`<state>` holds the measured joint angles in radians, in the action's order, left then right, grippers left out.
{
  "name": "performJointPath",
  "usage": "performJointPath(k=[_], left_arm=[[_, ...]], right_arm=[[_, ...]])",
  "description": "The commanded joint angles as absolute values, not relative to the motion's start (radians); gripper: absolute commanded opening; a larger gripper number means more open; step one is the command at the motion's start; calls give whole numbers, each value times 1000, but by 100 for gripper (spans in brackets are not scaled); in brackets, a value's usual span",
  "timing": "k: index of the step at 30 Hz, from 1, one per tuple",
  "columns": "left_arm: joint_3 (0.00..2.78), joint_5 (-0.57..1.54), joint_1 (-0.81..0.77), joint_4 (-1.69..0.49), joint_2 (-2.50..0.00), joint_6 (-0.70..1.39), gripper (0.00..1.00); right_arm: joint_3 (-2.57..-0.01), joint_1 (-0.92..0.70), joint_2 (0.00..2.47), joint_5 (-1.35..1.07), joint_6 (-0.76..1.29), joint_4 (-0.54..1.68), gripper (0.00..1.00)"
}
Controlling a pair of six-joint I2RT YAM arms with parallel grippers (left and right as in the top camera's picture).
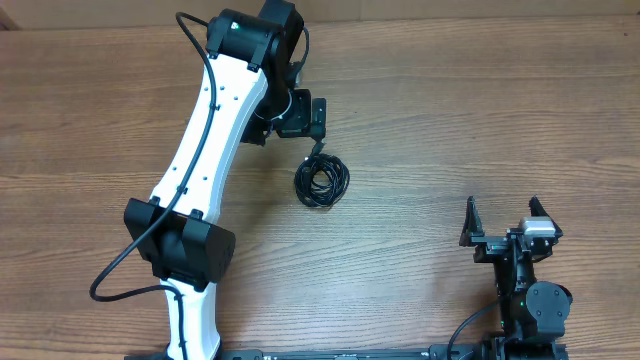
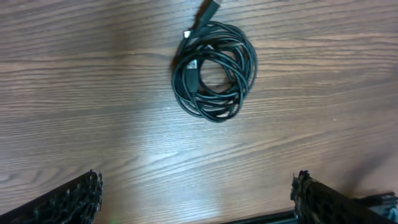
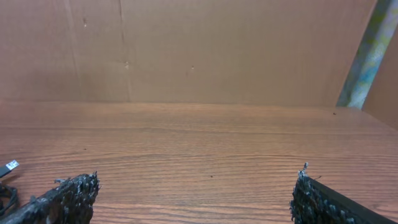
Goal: Untangle cables
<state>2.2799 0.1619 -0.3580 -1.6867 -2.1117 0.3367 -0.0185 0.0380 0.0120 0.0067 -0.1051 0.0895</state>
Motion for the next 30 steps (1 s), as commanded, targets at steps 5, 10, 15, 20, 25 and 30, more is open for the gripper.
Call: performJointPath(k=[5,10,15,20,25,30], left_arm=[[2278,127,-355,-1685,-2105,313,100],[2278,166,-378,-1668,-2105,271,100],[2278,142,-402,-1660,-2105,265,100],[2278,104,-404,-1658,-2106,266,92],[2278,121,-405,-1690,-2106,269,96],[2278,138,-406,-1676,-2106,269,99]], right_arm=[[-8,39,3,9,-106,83,100],[-8,39,3,9,-106,83,100],[-8,39,3,9,-106,83,100],[-8,39,3,9,-106,83,100],[-8,39,3,9,-106,83,100],[-8,39,3,9,-106,83,100]])
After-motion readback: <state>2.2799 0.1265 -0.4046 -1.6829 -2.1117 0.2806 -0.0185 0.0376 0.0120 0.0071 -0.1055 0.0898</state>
